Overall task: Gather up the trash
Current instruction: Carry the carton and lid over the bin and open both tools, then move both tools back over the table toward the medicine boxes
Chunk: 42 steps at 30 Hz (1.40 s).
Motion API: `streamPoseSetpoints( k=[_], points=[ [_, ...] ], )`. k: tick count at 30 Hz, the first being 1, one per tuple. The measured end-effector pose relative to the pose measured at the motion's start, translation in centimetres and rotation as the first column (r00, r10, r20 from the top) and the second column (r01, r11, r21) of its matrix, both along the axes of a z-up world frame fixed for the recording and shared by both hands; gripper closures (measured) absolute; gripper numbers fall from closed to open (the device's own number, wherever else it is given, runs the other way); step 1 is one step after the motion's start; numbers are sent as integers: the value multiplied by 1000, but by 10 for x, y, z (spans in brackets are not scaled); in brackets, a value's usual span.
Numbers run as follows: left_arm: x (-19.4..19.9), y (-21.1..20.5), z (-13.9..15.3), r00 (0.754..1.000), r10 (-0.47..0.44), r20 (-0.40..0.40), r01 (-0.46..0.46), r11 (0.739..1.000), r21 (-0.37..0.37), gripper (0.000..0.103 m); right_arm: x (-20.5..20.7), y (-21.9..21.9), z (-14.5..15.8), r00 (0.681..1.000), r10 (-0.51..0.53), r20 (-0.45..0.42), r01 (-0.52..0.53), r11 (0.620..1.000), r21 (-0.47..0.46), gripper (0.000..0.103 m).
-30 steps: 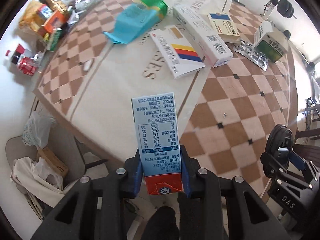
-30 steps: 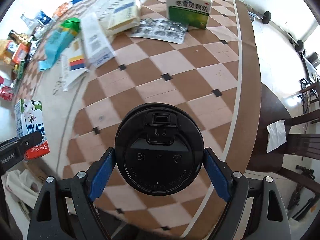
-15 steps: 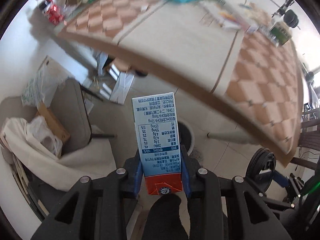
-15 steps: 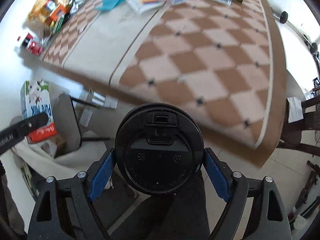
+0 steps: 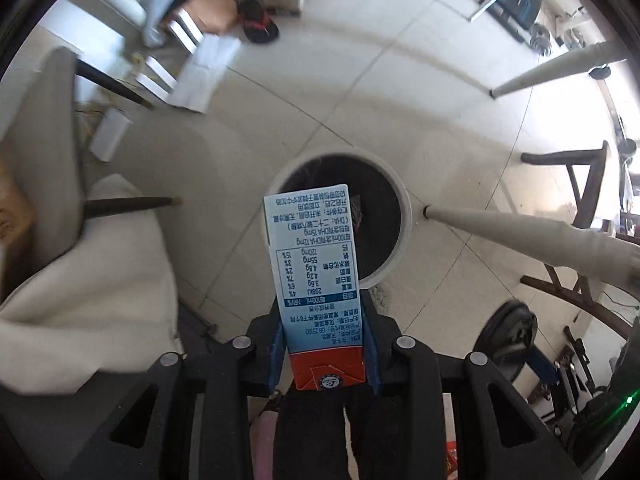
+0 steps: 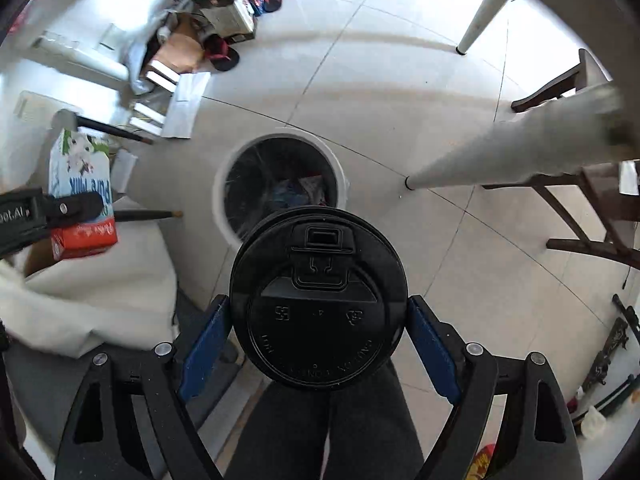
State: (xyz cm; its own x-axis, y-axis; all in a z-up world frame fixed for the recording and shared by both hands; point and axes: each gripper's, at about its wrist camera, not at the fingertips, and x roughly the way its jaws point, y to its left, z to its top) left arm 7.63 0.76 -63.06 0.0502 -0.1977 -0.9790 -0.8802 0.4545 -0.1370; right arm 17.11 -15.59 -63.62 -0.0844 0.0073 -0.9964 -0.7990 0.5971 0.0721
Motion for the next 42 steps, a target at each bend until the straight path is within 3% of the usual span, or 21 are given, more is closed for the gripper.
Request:
streamPoseSetpoints(
  k=[5,11,12,14,17,18,21,29,37,42],
  points=[
    [10,9,-57,999,-31,39,34,997,-70,73,13,22,-69,1000,-10,-20,10,1000,12,15],
    [9,14,-94,997,-1,79,14,985,-170,70,19,46,-137,997,-11,-80,12,1000,6,13],
    [8,16,-97,997,3,80,11,985,-174,63,18,48,-145,996,-7,-90,6,1000,-3,13],
    [6,16,-98,998,0,65,10,987,-163,17,17,51,-157,995,-10,-103,9,1000,-6,12],
    [5,14,-94,998,10,58,-1,988,-154,11,14,55,-170,991,-3,-130,1,1000,-19,9],
    [4,14,-92,999,3,48,4,989,-148,11,13,56,-172,991,-1,-137,-3,1000,-27,4],
    [4,9,-85,1000,-22,12,23,995,-97,2,10,57,-177,989,6,-149,-11,999,-38,0],
    [-11,-13,-50,985,-80,-155,99,988,118,2,12,49,-153,995,10,-96,-17,998,-64,0],
    [-32,-24,-4,984,-48,-174,76,984,160,2,21,28,-98,998,-28,-50,24,997,-72,0],
    [-36,-42,37,986,-59,-154,86,980,177,2,25,12,-42,999,-41,-17,41,998,-47,0]
  ],
)
